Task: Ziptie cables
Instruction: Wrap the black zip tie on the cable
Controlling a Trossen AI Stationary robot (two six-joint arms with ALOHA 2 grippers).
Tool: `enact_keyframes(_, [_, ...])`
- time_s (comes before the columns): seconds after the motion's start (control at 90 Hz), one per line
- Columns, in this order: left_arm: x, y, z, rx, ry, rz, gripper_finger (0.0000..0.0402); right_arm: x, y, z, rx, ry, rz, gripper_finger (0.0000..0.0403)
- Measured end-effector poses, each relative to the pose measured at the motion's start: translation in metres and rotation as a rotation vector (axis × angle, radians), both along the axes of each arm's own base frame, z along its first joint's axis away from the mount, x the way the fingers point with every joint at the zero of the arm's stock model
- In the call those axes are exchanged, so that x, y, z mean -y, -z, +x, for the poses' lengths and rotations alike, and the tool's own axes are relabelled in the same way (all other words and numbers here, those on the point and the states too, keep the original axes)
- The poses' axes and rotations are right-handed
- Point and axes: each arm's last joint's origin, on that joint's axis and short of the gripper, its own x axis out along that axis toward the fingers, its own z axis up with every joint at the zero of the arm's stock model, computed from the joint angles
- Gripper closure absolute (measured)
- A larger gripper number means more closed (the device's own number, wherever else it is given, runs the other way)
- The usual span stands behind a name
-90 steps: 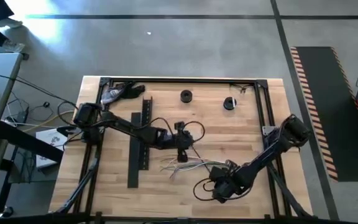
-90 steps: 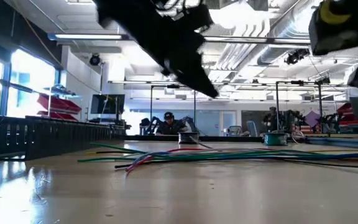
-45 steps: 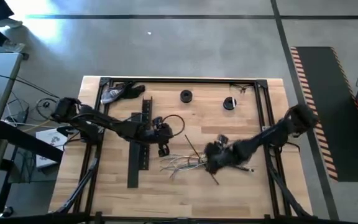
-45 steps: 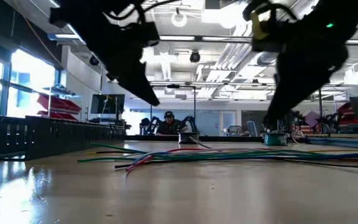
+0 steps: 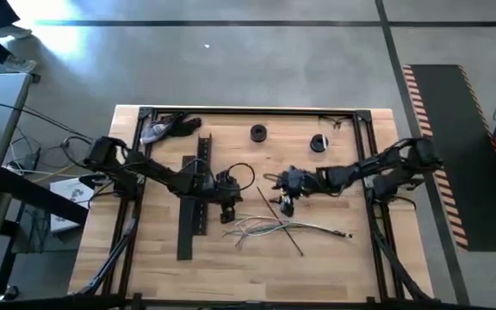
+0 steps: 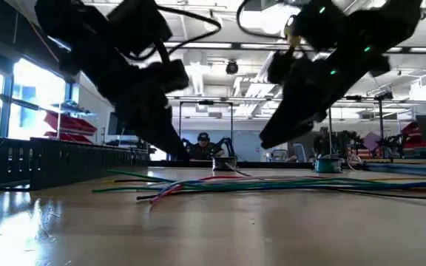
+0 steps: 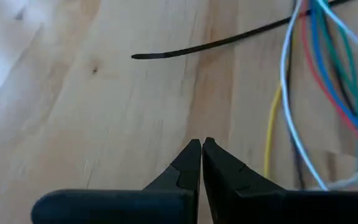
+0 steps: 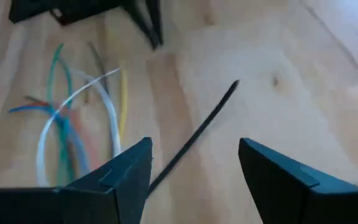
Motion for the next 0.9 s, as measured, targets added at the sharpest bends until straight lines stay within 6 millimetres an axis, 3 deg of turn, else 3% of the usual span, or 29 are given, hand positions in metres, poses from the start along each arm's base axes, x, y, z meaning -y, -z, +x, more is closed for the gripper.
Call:
enact_keyframes(0.078, [0.001,0.010,0.005,0.015,0.015,-0.016,0.0402,0.006,0.002,-0.001,-0.012,-0.063,0.055,0.0178])
enact_keyframes(0.167, [0.001,0.018,0.011,0.053,0.020,-0.029,0.0402,-0.002,-0.004,-0.007,-0.049,-0.111,0.115,0.0178])
enact_keyframes(0.433, [-0.021,0.023,0.028,0.017,0.086,-0.068,0.0402,-0.082,-0.032,-0.040,-0.188,-0.078,0.156,0.0179])
enact_keyframes(0.633, [-0.046,0.018,0.049,0.099,0.085,-0.014,0.0402,-0.129,-0.027,-0.068,-0.344,0.076,0.248,0.0179])
enact_keyframes(0.9, [-0.056,0.031,0.073,0.124,0.116,-0.051,0.0402,-0.162,-0.009,-0.093,-0.473,0.275,0.332,0.0179])
